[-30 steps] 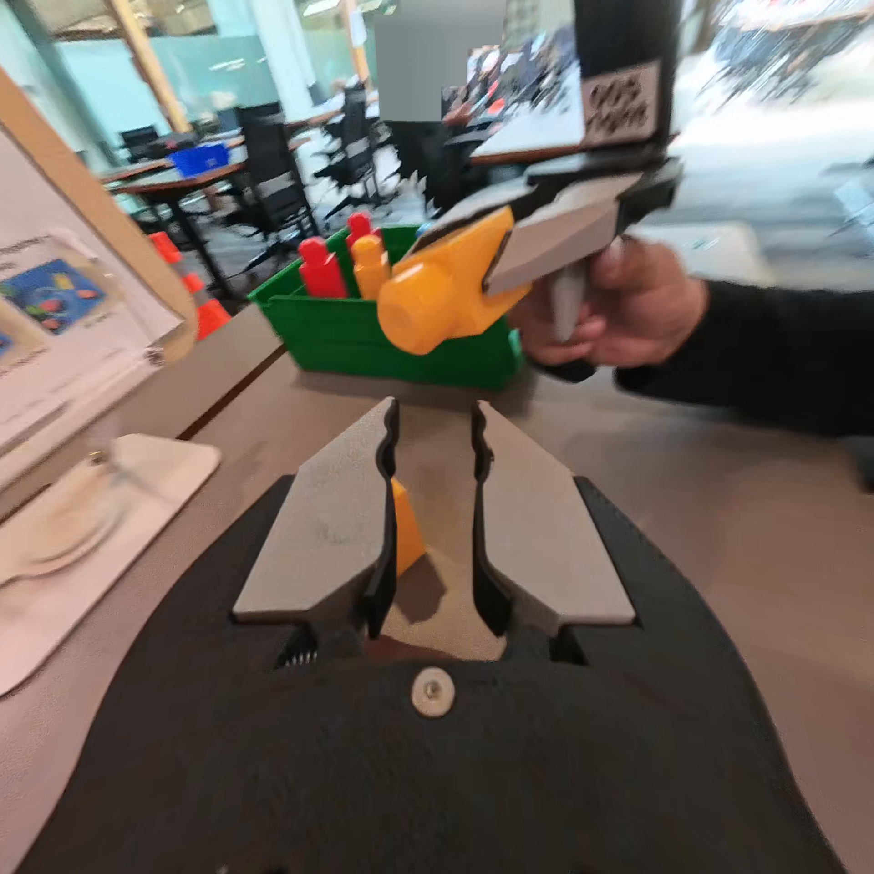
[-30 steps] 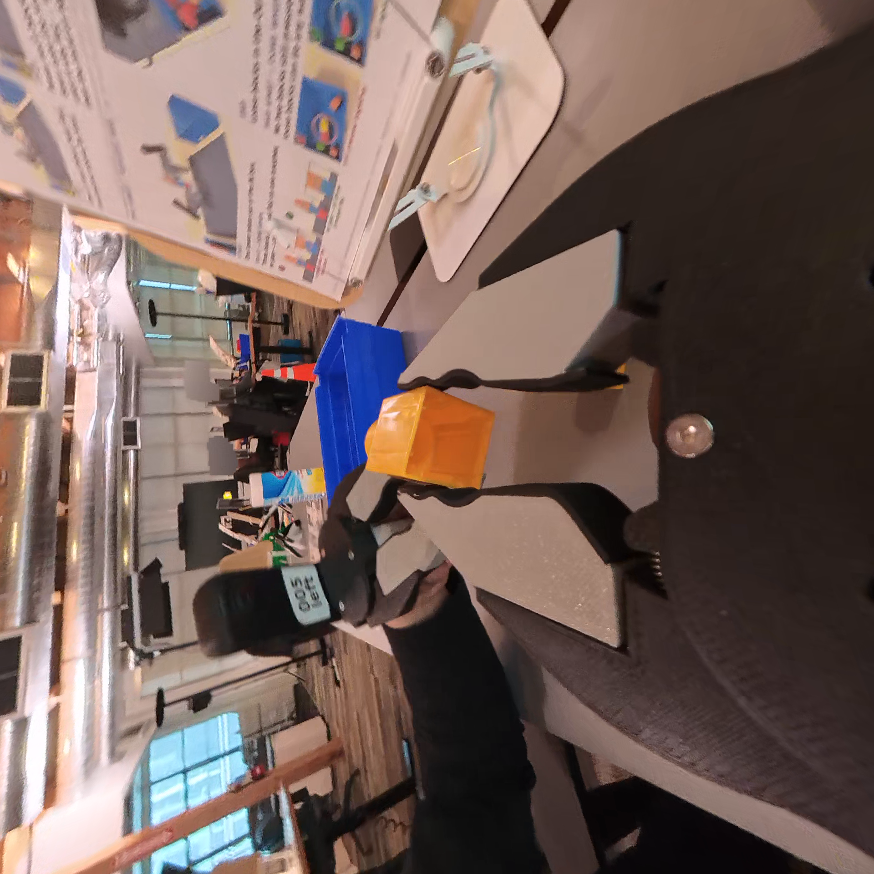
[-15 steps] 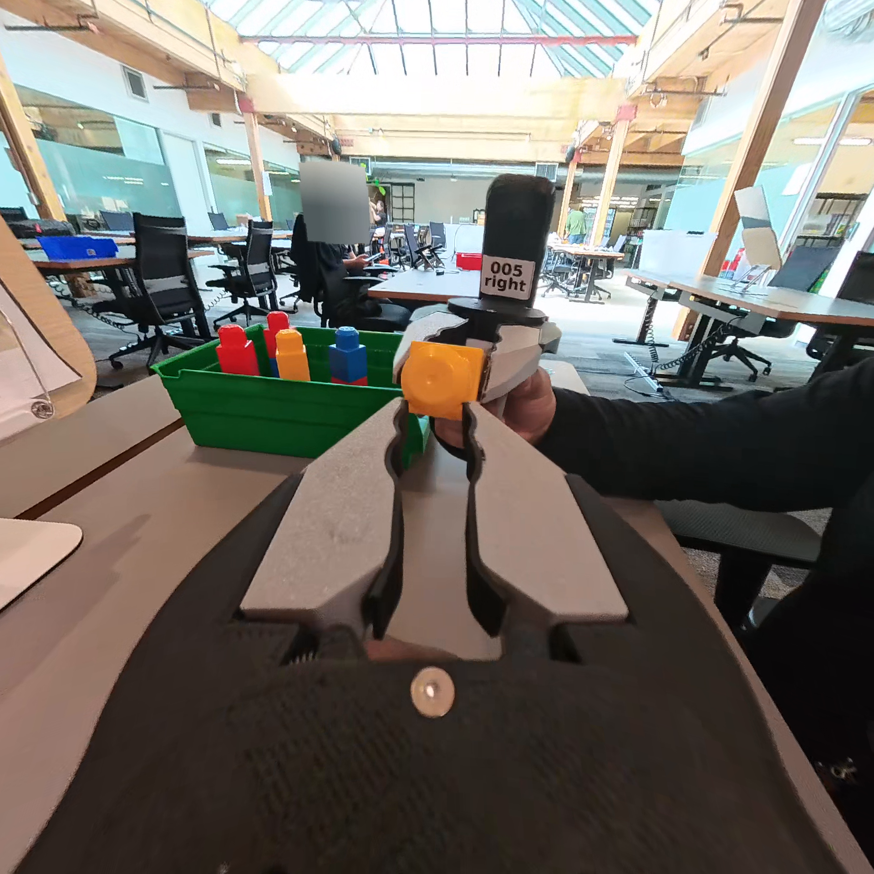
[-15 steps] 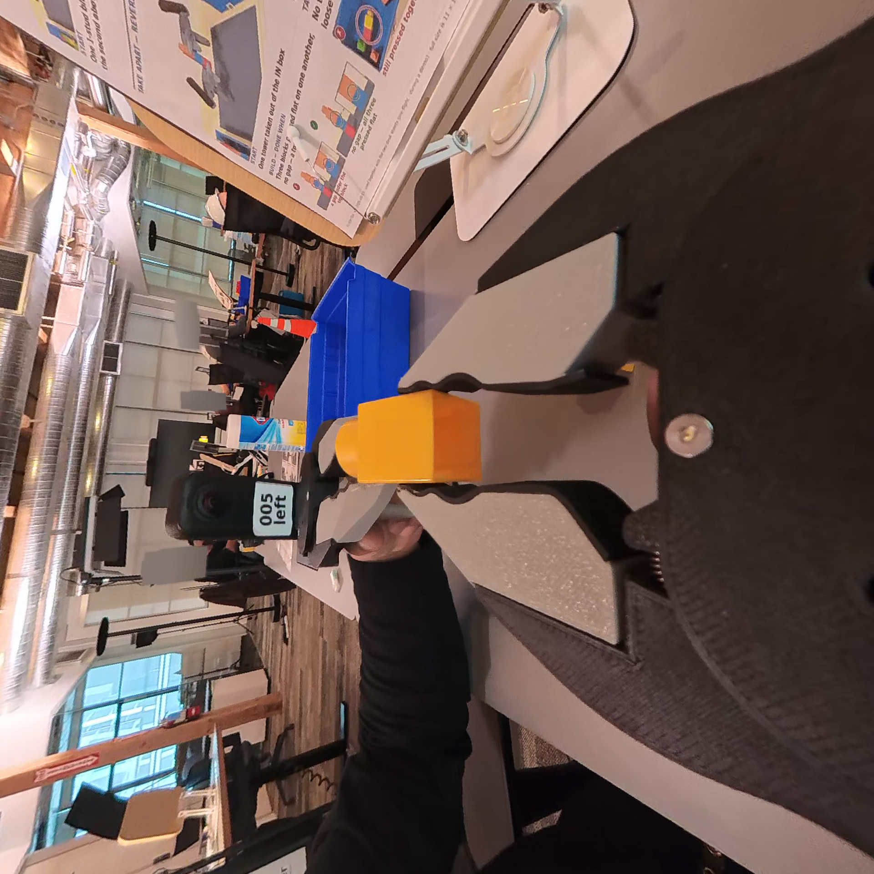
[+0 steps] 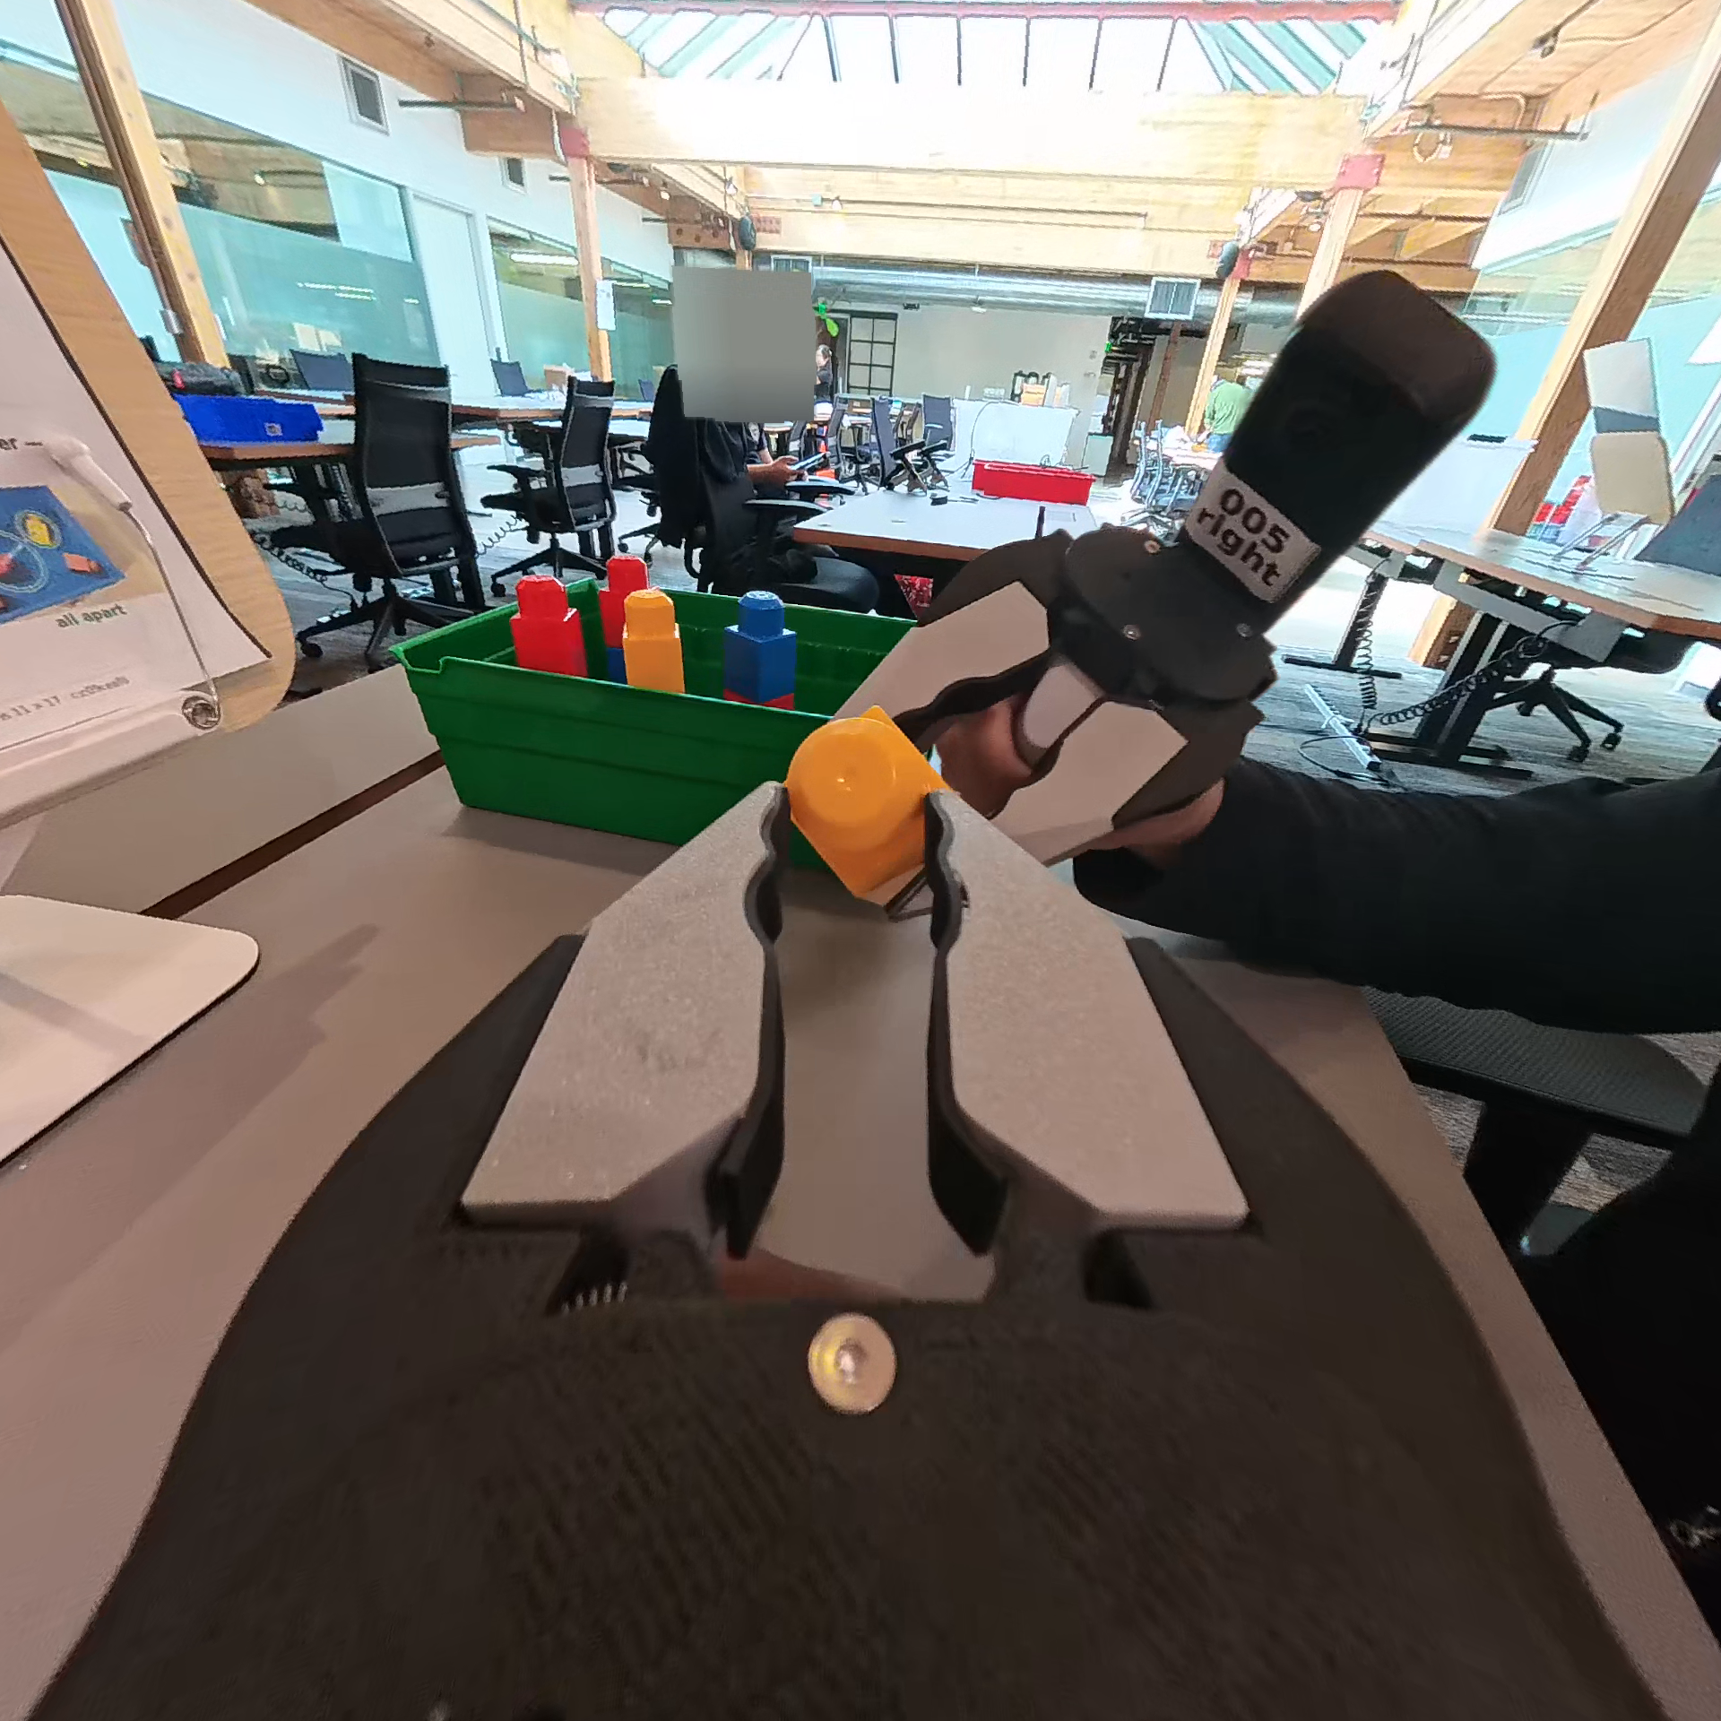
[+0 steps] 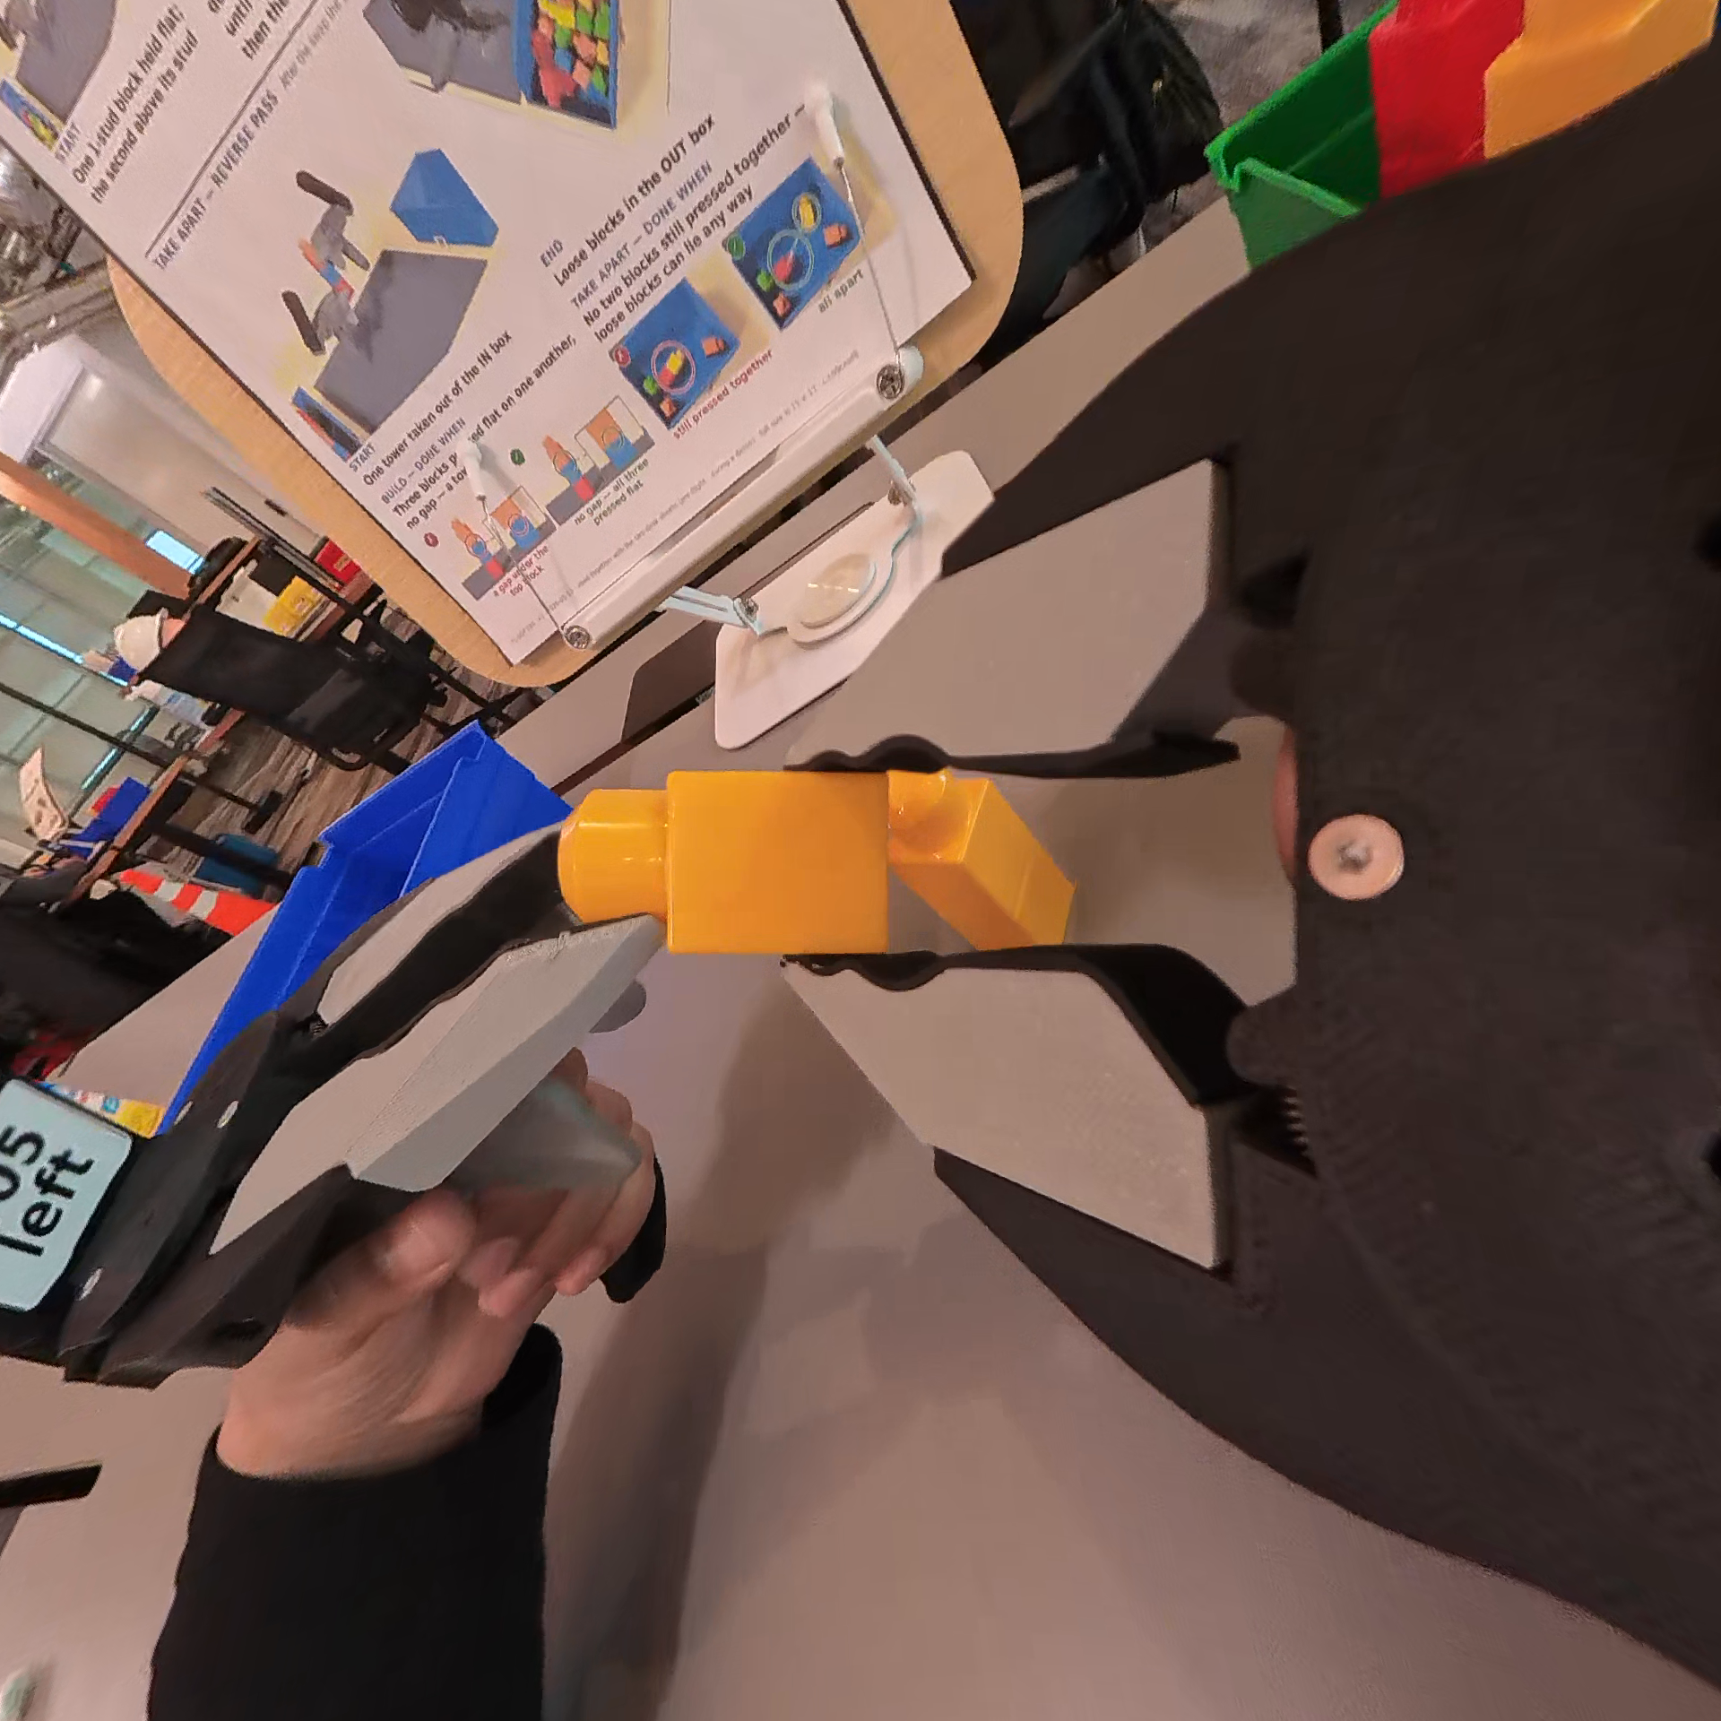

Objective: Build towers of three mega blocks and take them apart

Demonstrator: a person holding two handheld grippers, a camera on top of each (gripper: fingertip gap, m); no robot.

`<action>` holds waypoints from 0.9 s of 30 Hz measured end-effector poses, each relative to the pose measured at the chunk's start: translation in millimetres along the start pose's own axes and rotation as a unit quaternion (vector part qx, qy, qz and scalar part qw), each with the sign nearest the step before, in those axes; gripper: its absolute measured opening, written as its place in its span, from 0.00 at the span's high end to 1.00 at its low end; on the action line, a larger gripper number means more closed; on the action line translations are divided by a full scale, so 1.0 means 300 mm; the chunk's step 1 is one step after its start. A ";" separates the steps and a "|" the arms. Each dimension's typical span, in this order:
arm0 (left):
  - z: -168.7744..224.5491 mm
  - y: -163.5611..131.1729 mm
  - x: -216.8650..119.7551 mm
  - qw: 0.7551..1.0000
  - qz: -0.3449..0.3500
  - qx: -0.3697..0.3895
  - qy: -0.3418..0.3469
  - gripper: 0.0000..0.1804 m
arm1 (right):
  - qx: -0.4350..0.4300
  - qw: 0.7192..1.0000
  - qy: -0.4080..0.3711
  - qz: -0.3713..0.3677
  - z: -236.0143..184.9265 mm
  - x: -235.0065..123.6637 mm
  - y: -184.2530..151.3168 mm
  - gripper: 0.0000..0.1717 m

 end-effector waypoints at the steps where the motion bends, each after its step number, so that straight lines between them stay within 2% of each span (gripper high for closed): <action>1: 0.001 0.001 0.001 1.000 0.000 0.002 0.001 0.85 | -0.010 1.000 -0.006 -0.004 0.001 0.000 -0.002 0.81; 5: 0.010 0.009 0.005 1.000 0.005 0.005 0.000 0.86 | -0.046 0.998 -0.036 -0.026 0.004 0.009 -0.013 0.80; 19: 0.028 0.022 0.013 0.999 -0.004 0.043 0.023 0.85 | -0.050 0.996 -0.064 -0.023 0.006 0.022 -0.007 0.80; 22: 0.010 0.022 0.003 0.997 -0.017 0.062 0.045 0.80 | -0.046 0.996 -0.071 -0.019 0.017 0.016 -0.005 0.80; 27: -0.002 0.029 -0.005 0.999 -0.013 0.026 0.044 0.79 | -0.054 0.995 -0.089 -0.006 0.032 0.002 0.008 0.80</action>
Point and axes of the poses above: each gripper's, where its closed fingertips meet, x out along the fingers, y out of its top, z = x × y across the jaws, the point moved 2 cm from there along -x, back along the fingers, and after that the axes turned 1 degree about y, right-handed, at the moved point
